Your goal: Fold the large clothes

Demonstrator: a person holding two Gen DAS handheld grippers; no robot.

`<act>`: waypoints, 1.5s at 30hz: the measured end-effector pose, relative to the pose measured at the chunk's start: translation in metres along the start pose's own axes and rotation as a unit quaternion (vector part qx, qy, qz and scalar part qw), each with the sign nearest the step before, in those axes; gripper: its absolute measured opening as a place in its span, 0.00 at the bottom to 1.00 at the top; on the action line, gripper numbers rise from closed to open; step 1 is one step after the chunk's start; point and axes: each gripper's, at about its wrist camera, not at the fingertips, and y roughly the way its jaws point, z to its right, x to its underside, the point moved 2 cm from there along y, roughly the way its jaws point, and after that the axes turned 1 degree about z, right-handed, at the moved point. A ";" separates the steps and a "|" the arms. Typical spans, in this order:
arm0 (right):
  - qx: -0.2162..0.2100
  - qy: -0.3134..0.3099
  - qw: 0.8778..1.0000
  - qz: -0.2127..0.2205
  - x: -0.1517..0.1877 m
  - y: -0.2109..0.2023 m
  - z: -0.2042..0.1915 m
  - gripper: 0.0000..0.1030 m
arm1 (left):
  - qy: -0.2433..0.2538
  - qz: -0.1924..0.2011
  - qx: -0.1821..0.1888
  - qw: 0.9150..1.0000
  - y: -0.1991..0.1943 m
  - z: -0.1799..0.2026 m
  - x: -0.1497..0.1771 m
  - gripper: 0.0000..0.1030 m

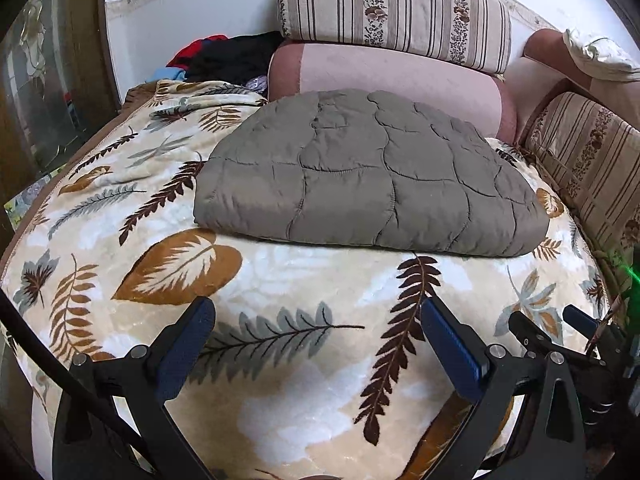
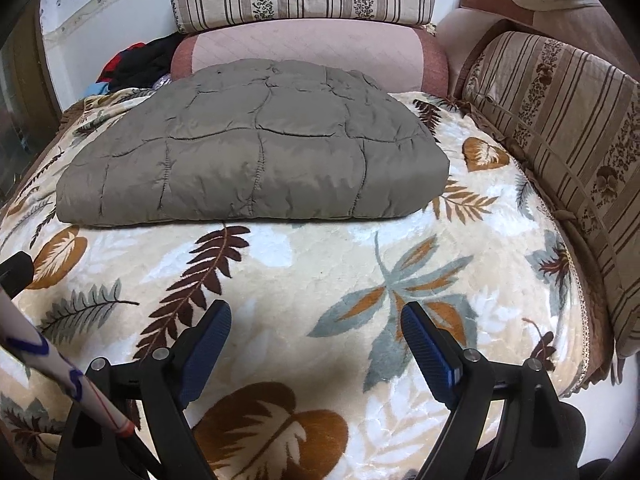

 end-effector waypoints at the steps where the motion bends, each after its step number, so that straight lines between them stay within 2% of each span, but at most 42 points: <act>1: 0.000 -0.001 1.000 0.001 0.000 -0.001 -0.001 0.87 | -0.001 0.000 0.001 1.000 0.000 0.000 0.000 0.99; 20: 0.015 -0.012 1.000 -0.024 0.002 0.007 -0.010 0.88 | -0.018 -0.025 0.018 0.999 0.010 -0.008 0.000 0.99; 25: 0.015 -0.001 1.000 -0.008 -0.005 -0.005 -0.010 0.89 | -0.034 -0.008 0.009 0.999 -0.002 -0.019 -0.002 0.99; 32: 0.008 -0.028 1.000 -0.002 0.003 -0.014 -0.028 0.90 | -0.051 0.004 -0.004 0.999 -0.013 -0.032 0.001 0.99; 37: 0.025 -0.053 0.998 -0.003 0.008 -0.009 -0.038 0.91 | -0.034 -0.006 -0.007 0.999 -0.005 -0.029 0.006 0.99; 45: 0.041 -0.030 0.999 -0.018 0.005 0.002 -0.025 0.91 | -0.026 -0.017 -0.002 1.000 0.002 -0.024 0.010 0.99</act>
